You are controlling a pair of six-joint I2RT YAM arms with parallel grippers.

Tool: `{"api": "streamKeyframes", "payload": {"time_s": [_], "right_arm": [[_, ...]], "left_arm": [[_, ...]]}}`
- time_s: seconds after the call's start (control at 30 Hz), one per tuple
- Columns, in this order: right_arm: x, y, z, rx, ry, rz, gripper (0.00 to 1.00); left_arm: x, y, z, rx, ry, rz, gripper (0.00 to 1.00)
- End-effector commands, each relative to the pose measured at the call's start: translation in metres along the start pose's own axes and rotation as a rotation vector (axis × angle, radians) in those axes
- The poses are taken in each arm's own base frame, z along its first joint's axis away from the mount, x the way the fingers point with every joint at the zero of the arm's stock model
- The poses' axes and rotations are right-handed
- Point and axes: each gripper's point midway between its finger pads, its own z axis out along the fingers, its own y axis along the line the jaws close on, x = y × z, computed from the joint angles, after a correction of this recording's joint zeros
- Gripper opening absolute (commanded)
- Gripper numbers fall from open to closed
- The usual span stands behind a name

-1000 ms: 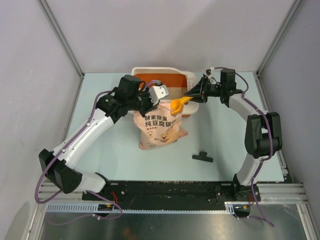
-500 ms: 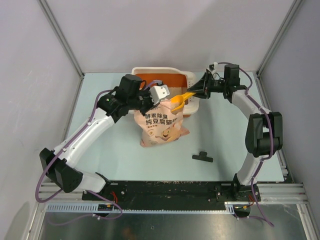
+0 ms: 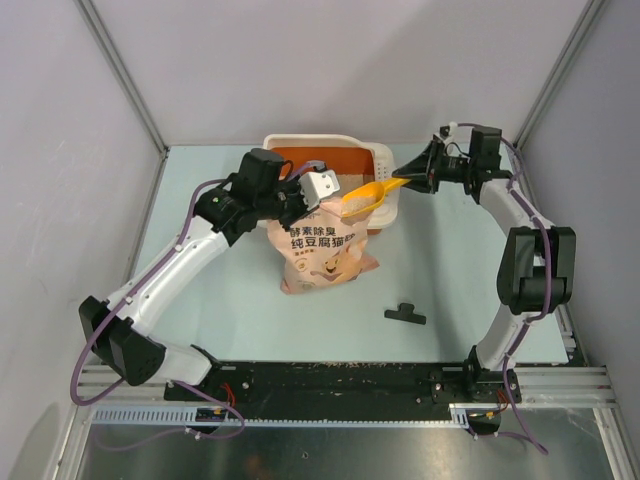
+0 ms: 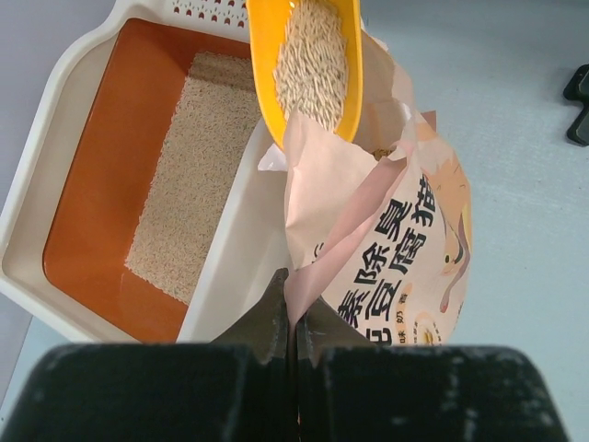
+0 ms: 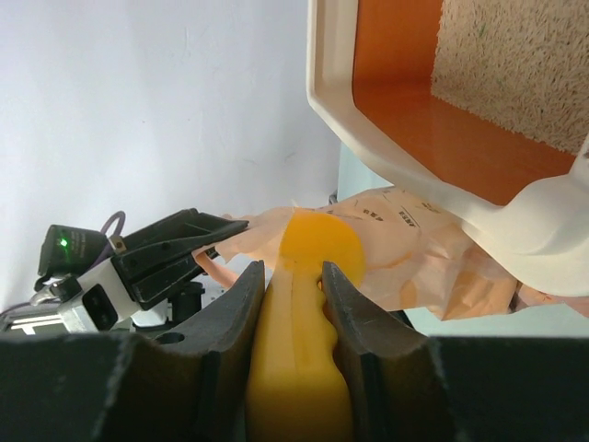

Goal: Fill the litter box with clean litter

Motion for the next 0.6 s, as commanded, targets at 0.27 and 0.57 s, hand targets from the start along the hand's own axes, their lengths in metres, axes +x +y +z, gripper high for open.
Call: {"api": "streamKeyframes", "payload": {"time_s": [0.27,0.57], "right_arm": [[-0.027,0.026,-0.026,-0.092,-0.039,-0.066,0.0],[-0.074,0.032,-0.017,-0.103,-0.098,-0.141,0.0]], "left_arm": [[-0.067,0.041,-0.04,-0.197,-0.206,0.137,0.0],[-0.043,0.029,-0.036,-0.171,-0.166,0.145,0.0]]}}
